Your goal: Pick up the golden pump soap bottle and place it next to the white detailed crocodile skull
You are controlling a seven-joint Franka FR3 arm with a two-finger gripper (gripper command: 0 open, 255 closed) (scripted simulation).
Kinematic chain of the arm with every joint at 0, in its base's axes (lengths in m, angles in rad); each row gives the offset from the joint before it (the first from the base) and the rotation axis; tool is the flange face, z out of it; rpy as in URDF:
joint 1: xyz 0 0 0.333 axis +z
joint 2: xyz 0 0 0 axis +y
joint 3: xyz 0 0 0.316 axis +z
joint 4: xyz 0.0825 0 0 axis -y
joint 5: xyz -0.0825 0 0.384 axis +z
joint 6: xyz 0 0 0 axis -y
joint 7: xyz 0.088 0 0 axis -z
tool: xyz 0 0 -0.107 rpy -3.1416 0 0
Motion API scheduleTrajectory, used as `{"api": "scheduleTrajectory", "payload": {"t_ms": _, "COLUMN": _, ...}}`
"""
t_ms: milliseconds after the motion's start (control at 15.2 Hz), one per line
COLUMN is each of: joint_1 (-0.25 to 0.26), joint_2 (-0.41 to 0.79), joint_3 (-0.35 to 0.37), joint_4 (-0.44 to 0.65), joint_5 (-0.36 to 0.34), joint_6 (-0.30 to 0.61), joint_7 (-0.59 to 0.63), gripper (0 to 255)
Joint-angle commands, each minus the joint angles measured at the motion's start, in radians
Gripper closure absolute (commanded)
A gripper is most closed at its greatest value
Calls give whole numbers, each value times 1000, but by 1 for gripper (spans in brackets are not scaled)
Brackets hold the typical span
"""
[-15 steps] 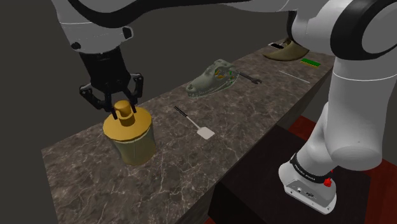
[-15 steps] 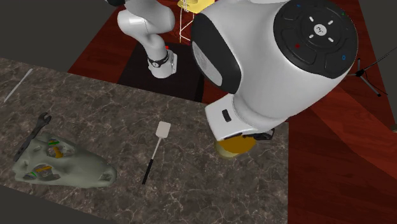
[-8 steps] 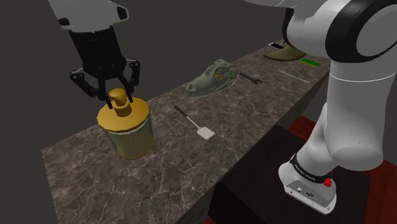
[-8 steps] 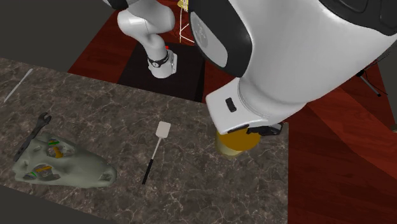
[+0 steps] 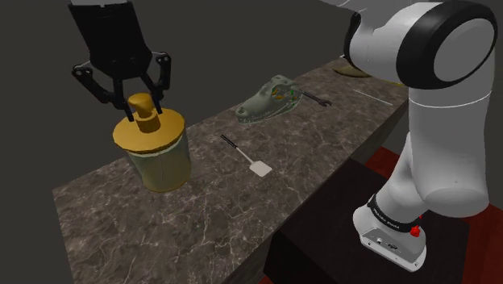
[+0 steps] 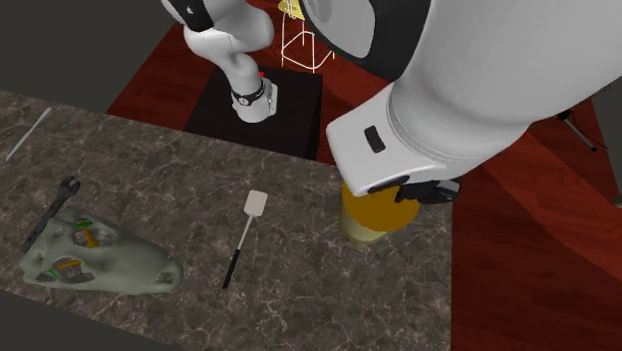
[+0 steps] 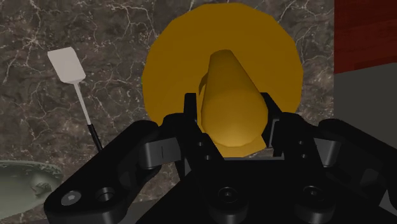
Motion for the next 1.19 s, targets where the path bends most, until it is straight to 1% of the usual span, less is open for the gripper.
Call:
{"api": "scheduleTrajectory", "payload": {"t_ms": 0, "joint_1": -35, "joint_2": -47, "joint_3": 2, "joint_4": -51, "joint_5": 20, "joint_6": 4, "joint_7": -19, "gripper": 255}}
{"api": "scheduleTrajectory", "payload": {"t_ms": 198, "joint_1": -139, "joint_2": -187, "joint_3": 0, "joint_4": -239, "joint_5": 84, "joint_6": 58, "joint_7": -86, "gripper": 255}}
{"api": "scheduleTrajectory", "payload": {"t_ms": 462, "joint_1": -240, "joint_2": -340, "joint_3": -27, "joint_4": -417, "joint_5": 156, "joint_6": 92, "joint_7": -191, "gripper": 255}}
{"api": "scheduleTrajectory", "payload": {"t_ms": 792, "joint_1": -327, "joint_2": -495, "joint_3": -87, "joint_4": -575, "joint_5": 219, "joint_6": 100, "joint_7": -330, "gripper": 255}}
{"api": "scheduleTrajectory", "payload": {"t_ms": 1122, "joint_1": -387, "joint_2": -615, "joint_3": -162, "joint_4": -687, "joint_5": 248, "joint_6": 89, "joint_7": -467, "gripper": 255}}
